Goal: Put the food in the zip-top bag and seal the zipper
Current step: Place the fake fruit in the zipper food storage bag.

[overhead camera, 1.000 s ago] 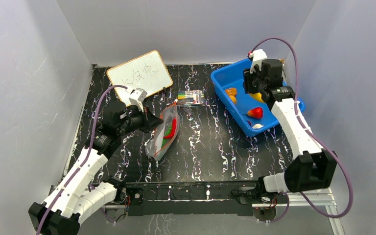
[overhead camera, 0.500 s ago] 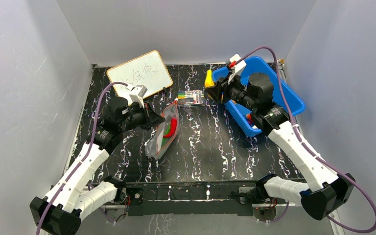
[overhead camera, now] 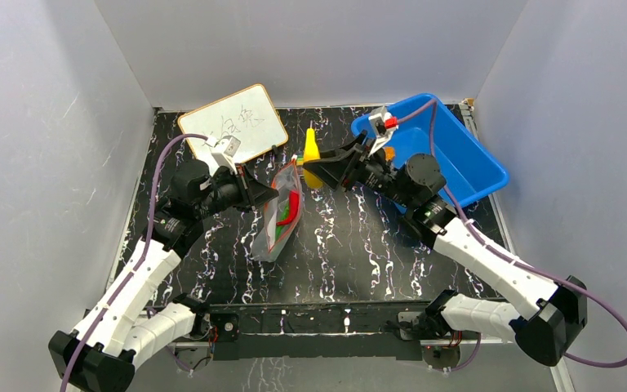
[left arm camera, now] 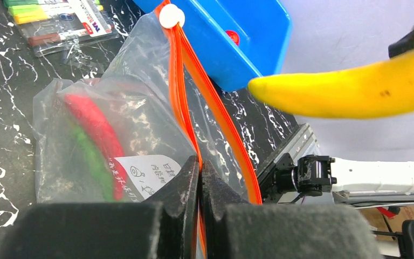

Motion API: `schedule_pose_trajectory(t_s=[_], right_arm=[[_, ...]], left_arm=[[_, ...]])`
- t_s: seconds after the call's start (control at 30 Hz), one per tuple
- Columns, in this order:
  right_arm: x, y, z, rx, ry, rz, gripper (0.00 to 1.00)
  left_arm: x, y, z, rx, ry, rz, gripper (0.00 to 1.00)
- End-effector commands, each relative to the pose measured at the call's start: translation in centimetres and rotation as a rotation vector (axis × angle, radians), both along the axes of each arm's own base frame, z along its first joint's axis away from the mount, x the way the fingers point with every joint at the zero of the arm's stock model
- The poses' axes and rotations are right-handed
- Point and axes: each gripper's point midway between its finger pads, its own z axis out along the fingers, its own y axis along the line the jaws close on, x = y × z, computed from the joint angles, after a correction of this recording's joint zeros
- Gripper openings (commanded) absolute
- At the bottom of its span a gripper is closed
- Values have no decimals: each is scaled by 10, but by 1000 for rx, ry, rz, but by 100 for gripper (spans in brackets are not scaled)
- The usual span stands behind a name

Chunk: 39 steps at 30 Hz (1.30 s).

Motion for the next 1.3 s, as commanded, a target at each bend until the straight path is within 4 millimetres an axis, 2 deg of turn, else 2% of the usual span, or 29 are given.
schedule_pose_trajectory(t_s=[0.0, 0.13, 0.27, 0.4, 0.53, 0.73, 0.83, 0.9, 1.0, 1.07, 1.13, 1.27], right_arm=[[-33, 6, 62, 252, -106, 125, 18], [-41, 15, 66, 293, -113, 166, 18], [-46, 22, 50, 302, -99, 180, 19], [-42, 25, 30, 256, -90, 161, 19], [-37, 31, -10, 133, -51, 150, 20], [-30, 20, -66, -18, 37, 63, 22], [-30, 20, -97, -127, 76, 69, 24], [-33, 20, -111, -170, 100, 86, 26], [-34, 18, -112, -137, 155, 76, 27], [-27, 17, -114, -115, 226, 32, 32], [-21, 17, -118, -112, 285, 0, 38], [-12, 19, -134, -171, 352, -36, 43]], left_arm=[[-8, -6, 21, -75, -36, -42, 0], [-10, -9, 25, -105, -31, -47, 0], [-13, -11, 27, -120, -17, -62, 0], [-16, -12, 33, -151, -23, -68, 0], [-18, -13, 38, -160, -30, -78, 0], [-14, -14, 38, -163, -23, -72, 0], [-11, -18, 42, -179, -21, -82, 0], [-10, -19, 42, -176, -17, -86, 0], [-8, -20, 38, -180, -15, -83, 0], [-8, -21, 34, -184, -18, -90, 0], [-8, -23, 30, -180, -21, -112, 0], [-7, -24, 25, -170, -35, -121, 0]])
